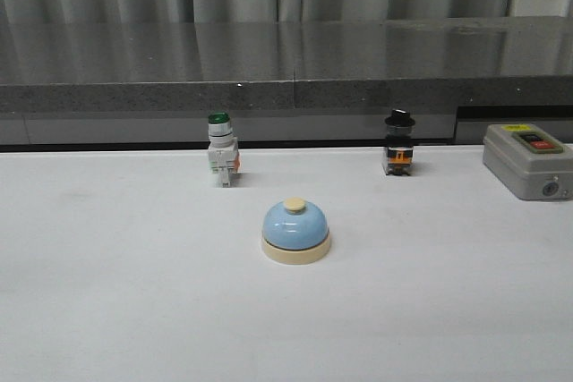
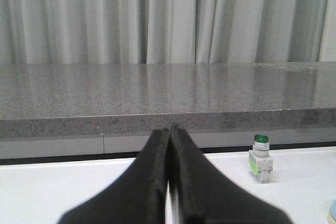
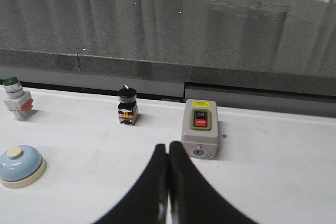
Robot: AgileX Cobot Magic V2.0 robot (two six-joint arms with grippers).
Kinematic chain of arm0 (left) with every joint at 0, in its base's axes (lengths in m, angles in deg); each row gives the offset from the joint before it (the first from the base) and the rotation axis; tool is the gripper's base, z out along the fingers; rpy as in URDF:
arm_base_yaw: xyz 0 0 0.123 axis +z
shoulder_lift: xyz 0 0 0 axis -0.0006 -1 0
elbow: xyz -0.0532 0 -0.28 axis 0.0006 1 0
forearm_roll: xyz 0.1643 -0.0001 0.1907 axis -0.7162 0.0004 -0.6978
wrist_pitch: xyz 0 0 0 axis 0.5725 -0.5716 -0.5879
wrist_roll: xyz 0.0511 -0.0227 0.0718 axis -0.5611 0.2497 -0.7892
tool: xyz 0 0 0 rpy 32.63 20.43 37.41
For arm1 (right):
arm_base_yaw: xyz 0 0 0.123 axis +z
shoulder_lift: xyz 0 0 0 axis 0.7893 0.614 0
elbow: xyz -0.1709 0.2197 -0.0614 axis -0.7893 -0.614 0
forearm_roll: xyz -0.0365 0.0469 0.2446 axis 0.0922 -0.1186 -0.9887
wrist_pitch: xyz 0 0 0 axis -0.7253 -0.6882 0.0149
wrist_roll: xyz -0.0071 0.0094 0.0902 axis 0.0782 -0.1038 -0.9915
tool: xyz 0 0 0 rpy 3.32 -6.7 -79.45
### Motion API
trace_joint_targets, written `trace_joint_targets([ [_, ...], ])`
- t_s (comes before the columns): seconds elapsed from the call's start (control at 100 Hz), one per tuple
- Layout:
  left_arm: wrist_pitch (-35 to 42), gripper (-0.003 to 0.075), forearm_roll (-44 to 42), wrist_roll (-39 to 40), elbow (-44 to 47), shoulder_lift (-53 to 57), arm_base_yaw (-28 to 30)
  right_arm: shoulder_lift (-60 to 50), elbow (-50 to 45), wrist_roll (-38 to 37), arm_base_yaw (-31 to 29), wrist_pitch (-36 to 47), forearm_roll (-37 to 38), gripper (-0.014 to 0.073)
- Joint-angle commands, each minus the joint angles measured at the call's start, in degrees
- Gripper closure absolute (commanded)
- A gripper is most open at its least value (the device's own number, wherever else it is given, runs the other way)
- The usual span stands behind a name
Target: Place and press bell with both arms
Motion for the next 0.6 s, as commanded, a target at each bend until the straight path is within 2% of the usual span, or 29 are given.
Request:
trace_joint_targets([
  [0.0,4.8,0.0741,0.0,0.3,2.6,1.6,0.0,-3.0,-2.3,-0.2,-0.8,7.3,0.3,0.0654],
  [0.26,4.8,0.0741,0.0,0.3,2.6,1.6,0.0,-12.5,-10.4,-3.0,-4.2,8.4,0.3,0.0654],
  [0.59,4.8,0.0741,0.0,0.3,2.6,1.6,0.0,-12.5,-16.2,-3.2,-5.2,16.4,0.4,0.0654],
])
